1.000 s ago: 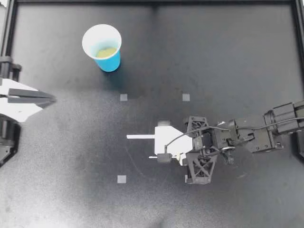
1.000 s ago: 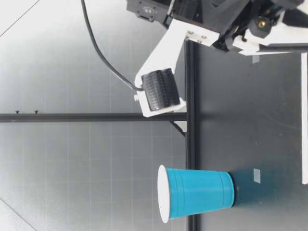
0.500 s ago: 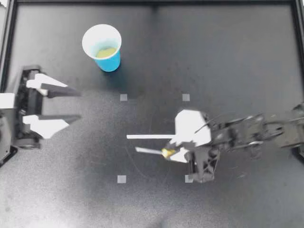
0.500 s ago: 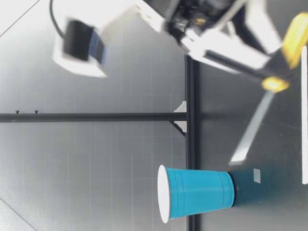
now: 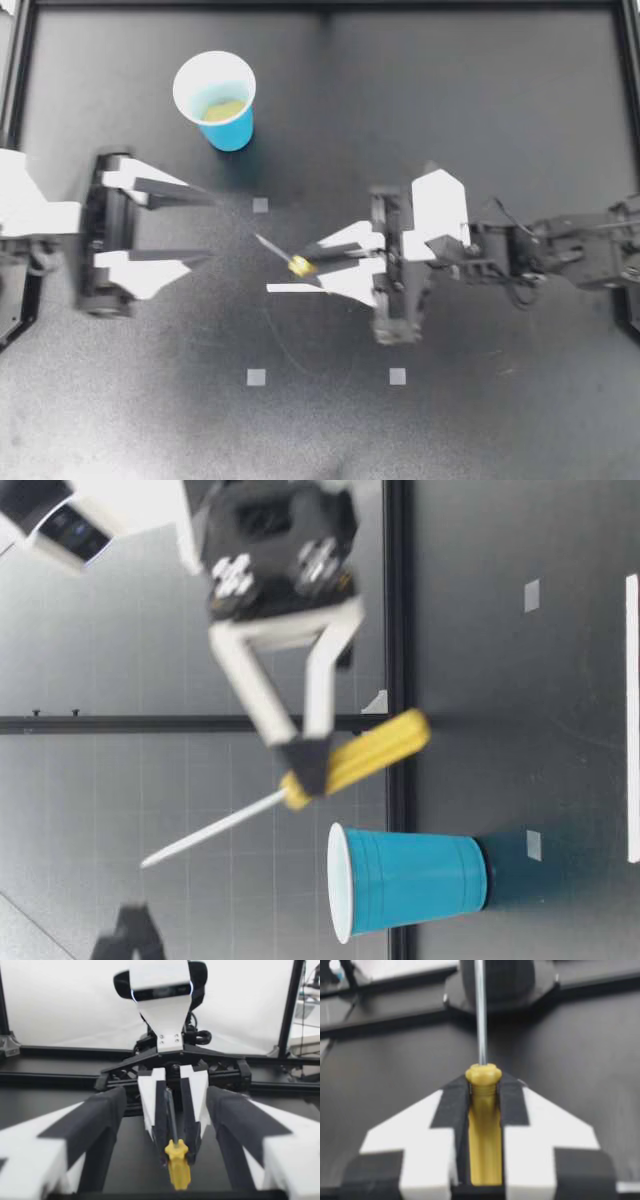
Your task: Pick up the screwdriver with the right arm, hand it over to the left arm then place it into the cup.
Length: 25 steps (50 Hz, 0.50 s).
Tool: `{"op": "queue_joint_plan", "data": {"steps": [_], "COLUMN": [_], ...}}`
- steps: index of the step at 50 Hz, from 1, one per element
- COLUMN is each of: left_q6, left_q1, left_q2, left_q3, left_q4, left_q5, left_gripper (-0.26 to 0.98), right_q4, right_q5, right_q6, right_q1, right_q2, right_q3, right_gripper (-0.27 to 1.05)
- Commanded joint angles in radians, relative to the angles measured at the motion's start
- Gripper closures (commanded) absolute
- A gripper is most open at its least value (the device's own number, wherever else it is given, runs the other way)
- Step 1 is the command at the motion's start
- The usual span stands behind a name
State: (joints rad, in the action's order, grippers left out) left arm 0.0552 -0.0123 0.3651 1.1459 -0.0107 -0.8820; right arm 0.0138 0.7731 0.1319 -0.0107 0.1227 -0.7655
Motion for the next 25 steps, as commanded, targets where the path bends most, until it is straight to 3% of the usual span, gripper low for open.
{"op": "queue_joint_plan", "data": {"steps": [1, 19, 25], "left_q6": [0.002, 0.003, 0.005], "left_q1": [-0.002, -0.002, -0.002], "left_q2": [-0.031, -0.106, -0.107], "left_q3": [-0.048, -0.101, -0.103], "left_q4": [-0.002, -0.012, -0.043], "left_q5": [-0.012, -0.029, -0.032], "left_gripper": [0.06, 0.07, 0.14], "right_q4": [-0.002, -0.002, -0.002], "right_q5": [0.015, 0.021, 0.025], "right_q6": [-0.02, -0.061, -0.061], "right_q1": [0.006, 0.006, 0.008], "right_q2": [-0.012, -0.032, -0.032], "right_q3": [0.048, 0.083, 0.084], "right_gripper": [0.69, 0.69, 0.69]}}
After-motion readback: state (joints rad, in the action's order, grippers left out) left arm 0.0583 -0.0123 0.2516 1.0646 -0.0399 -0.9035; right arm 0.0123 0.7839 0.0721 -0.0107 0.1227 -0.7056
